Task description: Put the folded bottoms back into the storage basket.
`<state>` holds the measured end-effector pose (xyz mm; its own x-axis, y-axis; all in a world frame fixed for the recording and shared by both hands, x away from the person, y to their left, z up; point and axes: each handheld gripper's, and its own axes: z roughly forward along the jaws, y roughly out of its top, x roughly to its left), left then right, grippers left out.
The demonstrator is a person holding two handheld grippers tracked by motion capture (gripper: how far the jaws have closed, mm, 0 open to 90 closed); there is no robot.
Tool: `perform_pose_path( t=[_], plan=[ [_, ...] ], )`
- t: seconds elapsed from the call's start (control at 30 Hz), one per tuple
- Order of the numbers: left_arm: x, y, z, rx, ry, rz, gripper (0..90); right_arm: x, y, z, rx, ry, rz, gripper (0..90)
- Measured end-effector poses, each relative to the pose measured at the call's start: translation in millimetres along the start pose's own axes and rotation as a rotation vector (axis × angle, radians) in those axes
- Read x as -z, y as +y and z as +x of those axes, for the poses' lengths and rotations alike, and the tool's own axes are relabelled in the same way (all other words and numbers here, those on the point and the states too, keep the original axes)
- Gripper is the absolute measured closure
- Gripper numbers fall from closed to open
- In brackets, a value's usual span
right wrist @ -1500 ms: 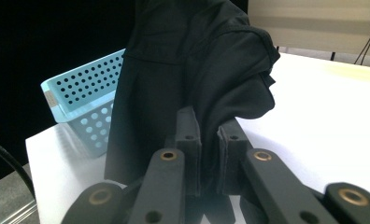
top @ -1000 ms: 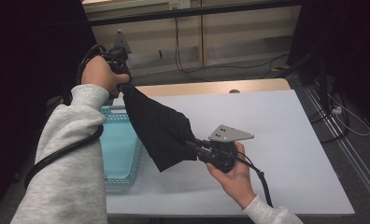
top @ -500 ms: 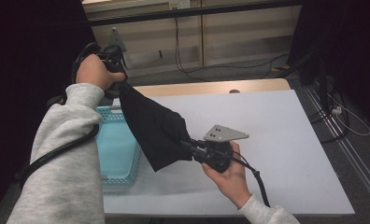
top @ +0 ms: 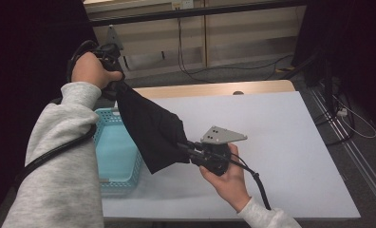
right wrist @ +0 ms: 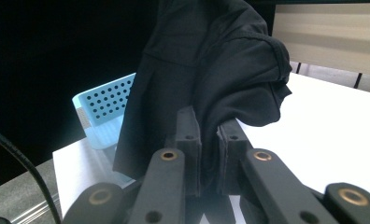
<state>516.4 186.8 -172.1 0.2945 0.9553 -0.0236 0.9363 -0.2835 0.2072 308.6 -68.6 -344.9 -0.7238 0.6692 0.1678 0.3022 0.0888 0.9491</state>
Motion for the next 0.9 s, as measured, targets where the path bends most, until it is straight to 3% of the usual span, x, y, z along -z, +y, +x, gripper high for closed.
perform_pose_path(
  t=[0.37, 0.9],
  plan=[
    [5.9, -4.0, 10.5, 0.029, 0.019, -0.012, 83.8, -9.4, 4.8, 8.7, 0.008, 0.023, -0.007, 81.9],
    [13.1, -13.3, 38.4, 0.078, 0.025, -0.019, 83.8, -31.5, 11.0, 26.3, 0.018, 0.078, -0.002, 81.9]
  ],
)
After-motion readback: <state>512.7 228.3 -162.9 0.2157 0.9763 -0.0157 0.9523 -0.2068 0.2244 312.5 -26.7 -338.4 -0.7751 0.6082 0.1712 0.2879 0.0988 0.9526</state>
